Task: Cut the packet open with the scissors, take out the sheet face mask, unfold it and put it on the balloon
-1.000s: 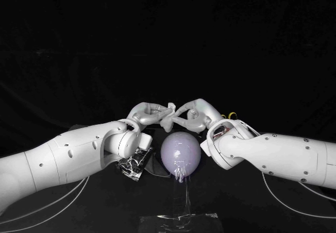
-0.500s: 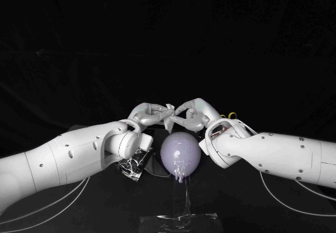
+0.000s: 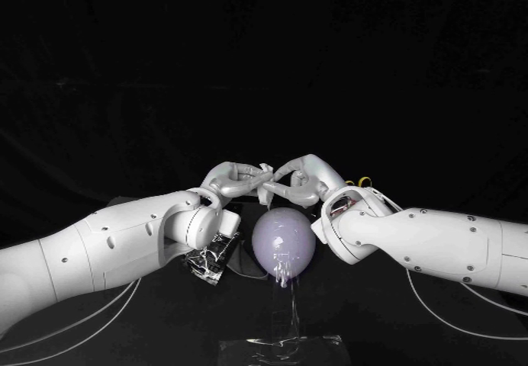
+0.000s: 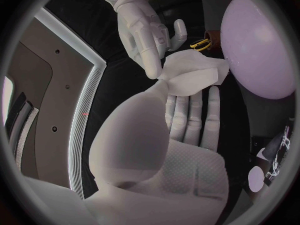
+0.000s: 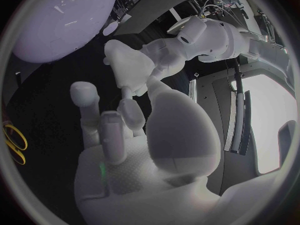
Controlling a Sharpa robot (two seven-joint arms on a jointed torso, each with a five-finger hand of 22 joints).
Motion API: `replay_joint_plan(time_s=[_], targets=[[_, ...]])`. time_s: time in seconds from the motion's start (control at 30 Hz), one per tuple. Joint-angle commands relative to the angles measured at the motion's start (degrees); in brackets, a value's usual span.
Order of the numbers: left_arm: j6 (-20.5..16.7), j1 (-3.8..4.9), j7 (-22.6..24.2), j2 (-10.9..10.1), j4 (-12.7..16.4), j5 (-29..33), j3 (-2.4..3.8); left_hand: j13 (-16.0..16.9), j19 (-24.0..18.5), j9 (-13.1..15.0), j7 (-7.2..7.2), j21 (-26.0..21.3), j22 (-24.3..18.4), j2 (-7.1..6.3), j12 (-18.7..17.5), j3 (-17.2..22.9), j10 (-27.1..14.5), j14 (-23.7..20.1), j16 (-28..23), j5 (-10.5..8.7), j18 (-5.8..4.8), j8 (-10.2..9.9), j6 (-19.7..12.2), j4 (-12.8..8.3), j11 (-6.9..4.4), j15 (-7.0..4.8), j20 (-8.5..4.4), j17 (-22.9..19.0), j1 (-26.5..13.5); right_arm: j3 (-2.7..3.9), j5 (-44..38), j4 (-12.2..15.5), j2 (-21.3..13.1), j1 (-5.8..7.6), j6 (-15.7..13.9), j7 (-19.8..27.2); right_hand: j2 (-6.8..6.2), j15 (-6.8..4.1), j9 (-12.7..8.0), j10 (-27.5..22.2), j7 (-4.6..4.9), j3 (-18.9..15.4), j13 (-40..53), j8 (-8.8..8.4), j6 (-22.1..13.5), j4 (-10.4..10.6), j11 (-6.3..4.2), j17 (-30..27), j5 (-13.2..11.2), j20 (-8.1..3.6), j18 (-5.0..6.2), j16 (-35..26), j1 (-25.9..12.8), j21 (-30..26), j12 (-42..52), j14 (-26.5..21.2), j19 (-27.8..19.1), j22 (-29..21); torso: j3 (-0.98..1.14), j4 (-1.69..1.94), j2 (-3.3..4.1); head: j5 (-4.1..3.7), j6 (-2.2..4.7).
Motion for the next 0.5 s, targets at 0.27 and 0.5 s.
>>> replay_joint_plan(time_s=[0.27,0.5], targets=[[1.8,0.11,0.3,0.3,0.3,0.2,0.06,0.2,0.3,1.8,-0.73,0.3,0.1,-0.73,0.3,0.4,-0.2,-0.4,0.4,0.14,0.46,0.2,1.0,0.1,-0.32,-0.27,0.01,0.1,0.0,0.04,-0.3,-0.1,0.6,0.01,0.8,1.3,4.24,-0.05,0.1,-0.1,-0.52,1.8,0.3,0.40,1.2,-2.2,-0.54,10.0,-0.1,-0.14,0.35,0.0,5.9,0.4,0.1,4.0,0.1,0.8,0.00,0.02,0.02,-0.13,0.01],[2.2,0.11,0.3,0.3,0.3,0.4,0.06,0.2,0.3,1.8,-0.73,0.3,0.1,-0.73,0.3,0.4,-0.2,-0.4,0.4,0.14,0.46,0.2,1.0,0.1,-0.32,-0.27,0.01,0.1,0.0,0.05,-0.6,-0.5,0.8,0.01,0.7,0.7,6.74,-0.81,0.3,0.2,-1.40,6.7,0.4,1.38,3.1,-6.2,-1.38,10.5,0.0,-0.77,0.20,0.2,12.1,1.5,0.4,4.3,0.9,1.8,-0.02,0.02,0.00,-0.12,0.05]])
